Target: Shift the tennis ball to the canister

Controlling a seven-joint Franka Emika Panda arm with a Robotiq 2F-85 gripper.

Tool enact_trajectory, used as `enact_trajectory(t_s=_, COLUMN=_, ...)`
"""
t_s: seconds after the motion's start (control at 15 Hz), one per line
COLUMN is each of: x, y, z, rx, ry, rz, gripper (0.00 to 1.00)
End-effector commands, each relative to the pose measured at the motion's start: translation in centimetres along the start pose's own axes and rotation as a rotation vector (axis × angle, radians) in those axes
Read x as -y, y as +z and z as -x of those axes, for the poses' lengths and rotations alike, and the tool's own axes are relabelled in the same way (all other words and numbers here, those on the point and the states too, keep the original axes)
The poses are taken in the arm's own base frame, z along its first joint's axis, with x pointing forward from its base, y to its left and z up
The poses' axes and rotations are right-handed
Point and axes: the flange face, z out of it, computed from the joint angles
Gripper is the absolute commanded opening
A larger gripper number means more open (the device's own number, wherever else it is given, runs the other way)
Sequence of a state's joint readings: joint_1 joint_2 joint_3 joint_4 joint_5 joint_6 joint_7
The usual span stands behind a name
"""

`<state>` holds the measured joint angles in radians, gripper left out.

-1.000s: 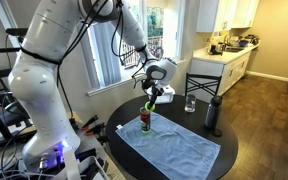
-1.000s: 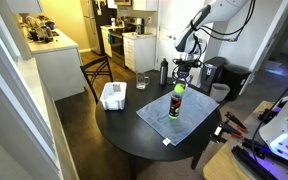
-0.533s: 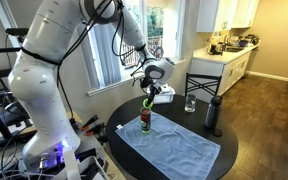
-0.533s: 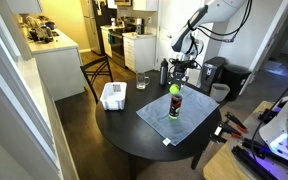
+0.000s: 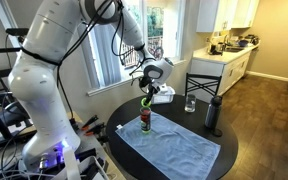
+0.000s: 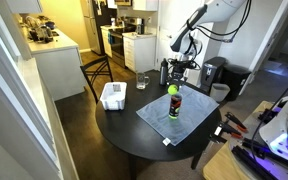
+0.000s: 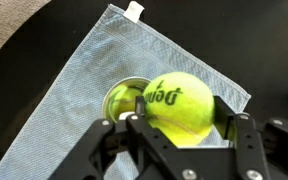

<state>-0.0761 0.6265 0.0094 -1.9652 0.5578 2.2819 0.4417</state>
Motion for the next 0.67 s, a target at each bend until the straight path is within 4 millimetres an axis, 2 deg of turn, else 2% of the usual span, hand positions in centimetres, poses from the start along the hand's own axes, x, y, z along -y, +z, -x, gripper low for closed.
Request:
enact_trajectory(t_s=0.0, x=-0.37, y=-0.61, z=0.37, rx=0.036, ry=-0.008, rz=-0.004, gripper=0.41)
enact_trajectory(t_s=0.6, x=-1.32, y=-0.6, z=0.15, rx=0.074, ry=0.031, rz=0.068, gripper=0.41)
